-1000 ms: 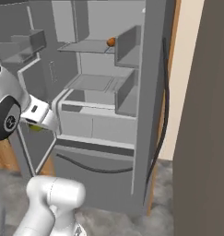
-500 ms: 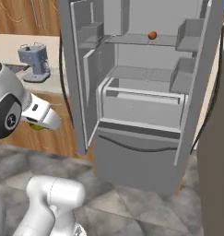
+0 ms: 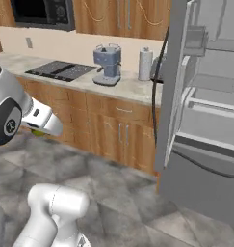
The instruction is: Pick the mango and pear from the fridge and place them inside the tupperware on the counter.
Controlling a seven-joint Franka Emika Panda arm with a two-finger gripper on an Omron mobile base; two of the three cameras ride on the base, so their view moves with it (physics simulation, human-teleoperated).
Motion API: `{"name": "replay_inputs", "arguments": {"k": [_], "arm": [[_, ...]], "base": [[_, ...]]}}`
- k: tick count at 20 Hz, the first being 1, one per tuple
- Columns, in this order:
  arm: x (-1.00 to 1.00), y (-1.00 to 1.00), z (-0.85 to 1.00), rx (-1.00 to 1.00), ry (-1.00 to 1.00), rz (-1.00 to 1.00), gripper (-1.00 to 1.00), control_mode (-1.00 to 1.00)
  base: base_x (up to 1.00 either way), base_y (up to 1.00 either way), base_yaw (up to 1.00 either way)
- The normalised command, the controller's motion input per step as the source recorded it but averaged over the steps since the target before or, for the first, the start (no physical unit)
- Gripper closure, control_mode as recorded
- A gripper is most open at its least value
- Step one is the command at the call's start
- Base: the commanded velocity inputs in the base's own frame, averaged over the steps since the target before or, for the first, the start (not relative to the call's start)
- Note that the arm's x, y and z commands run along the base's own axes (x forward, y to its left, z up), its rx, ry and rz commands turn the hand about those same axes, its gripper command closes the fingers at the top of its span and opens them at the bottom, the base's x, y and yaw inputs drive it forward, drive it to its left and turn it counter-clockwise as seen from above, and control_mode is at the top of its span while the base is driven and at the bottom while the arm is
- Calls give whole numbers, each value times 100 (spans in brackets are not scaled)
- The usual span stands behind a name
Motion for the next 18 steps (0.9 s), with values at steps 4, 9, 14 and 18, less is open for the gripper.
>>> {"name": "replay_inputs", "arguments": {"k": [4, 9, 14, 18], "arm": [[0, 0, 0, 0, 0, 0, 100, 100], [0, 0, 0, 0, 0, 0, 100, 100], [0, 0, 0, 0, 0, 0, 100, 100], [0, 0, 0, 0, 0, 0, 100, 100]], "base": [[9, 83, 48], [24, 66, 49], [23, 53, 59], [29, 41, 62]]}}
